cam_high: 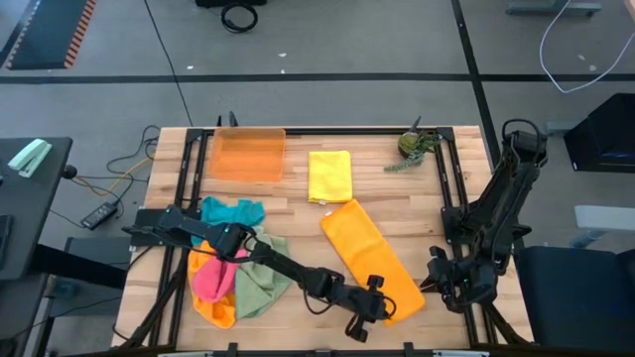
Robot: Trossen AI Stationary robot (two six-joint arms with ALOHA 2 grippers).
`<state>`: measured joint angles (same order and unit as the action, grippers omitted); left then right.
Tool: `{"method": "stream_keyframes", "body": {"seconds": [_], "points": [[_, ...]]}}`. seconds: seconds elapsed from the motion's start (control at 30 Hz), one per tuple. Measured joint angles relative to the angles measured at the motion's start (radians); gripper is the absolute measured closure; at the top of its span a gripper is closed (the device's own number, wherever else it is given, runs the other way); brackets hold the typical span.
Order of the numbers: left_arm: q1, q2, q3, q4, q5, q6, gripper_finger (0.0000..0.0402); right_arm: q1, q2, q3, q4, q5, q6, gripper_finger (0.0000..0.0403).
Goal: Fold microfiber towels
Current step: Fold the right orange towel
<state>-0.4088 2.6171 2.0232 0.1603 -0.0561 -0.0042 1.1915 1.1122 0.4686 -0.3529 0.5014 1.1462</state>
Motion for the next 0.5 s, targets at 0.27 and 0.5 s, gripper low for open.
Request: {"method": "stream_keyframes", "body": {"seconds": [0.27,0.5], "points": [[0.006,0.001,0.0,-0.091,0.007,-0.064,0.0394,-0.015,0.101,0.0,0.108,-0.002,-0.028,0.0338],[0.018,0.001,-0.001,-0.111,0.033,-0.105,0.0394,-0.066,0.225,0.0,0.185,-0.053,-0.044,0.0338]]}}
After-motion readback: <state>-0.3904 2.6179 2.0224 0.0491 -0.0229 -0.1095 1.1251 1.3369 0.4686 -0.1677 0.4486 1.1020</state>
